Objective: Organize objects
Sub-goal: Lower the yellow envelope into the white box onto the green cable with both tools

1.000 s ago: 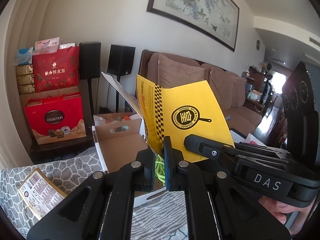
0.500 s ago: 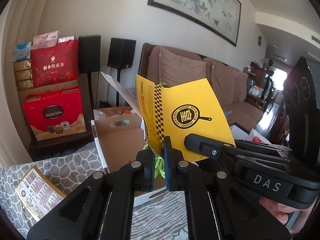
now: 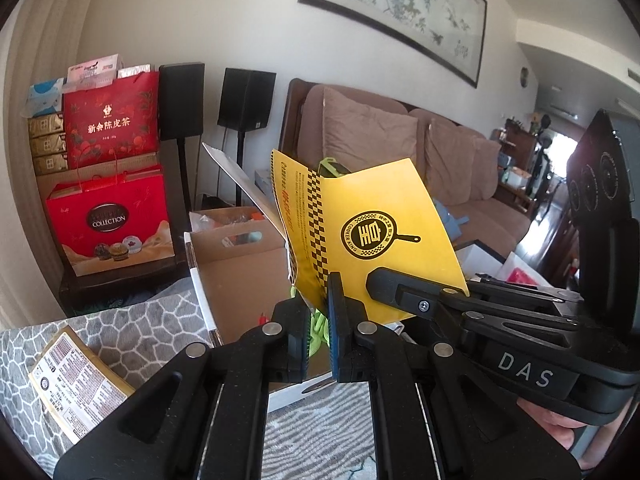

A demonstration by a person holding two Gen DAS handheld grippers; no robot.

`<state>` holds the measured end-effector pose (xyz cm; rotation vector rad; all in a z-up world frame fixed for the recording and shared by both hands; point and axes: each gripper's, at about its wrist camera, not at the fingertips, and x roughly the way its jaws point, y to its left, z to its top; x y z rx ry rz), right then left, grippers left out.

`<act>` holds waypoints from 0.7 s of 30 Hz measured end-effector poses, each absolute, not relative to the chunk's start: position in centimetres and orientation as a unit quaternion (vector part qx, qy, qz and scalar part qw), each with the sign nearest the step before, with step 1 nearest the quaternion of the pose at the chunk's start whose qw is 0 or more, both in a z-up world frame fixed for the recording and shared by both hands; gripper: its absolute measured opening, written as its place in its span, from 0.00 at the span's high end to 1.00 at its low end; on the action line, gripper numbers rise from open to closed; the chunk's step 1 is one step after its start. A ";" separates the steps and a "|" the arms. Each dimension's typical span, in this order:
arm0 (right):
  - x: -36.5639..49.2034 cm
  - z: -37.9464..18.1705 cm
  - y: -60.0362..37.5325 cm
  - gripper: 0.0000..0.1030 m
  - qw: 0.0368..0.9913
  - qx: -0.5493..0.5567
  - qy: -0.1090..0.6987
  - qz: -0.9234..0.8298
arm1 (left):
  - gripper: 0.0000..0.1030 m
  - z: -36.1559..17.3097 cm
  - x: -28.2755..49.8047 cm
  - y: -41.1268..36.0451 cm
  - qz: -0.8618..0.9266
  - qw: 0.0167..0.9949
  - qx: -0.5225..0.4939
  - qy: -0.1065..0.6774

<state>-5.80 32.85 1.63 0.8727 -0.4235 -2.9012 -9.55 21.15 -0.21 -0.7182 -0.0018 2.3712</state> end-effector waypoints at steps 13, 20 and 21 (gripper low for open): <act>-7.1 -1.1 33.5 0.94 0.044 0.307 -0.140 -0.940 | 0.93 -2.4 -10.3 21.6 0.904 0.312 -0.292 0.018; -8.2 -2.5 33.4 0.94 0.049 0.324 -0.141 -0.934 | 0.93 -4.0 -11.2 21.7 0.900 0.301 -0.316 0.015; -8.4 -2.8 33.5 0.94 0.050 0.326 -0.142 -0.933 | 0.93 -4.2 -11.4 21.8 0.899 0.298 -0.320 0.016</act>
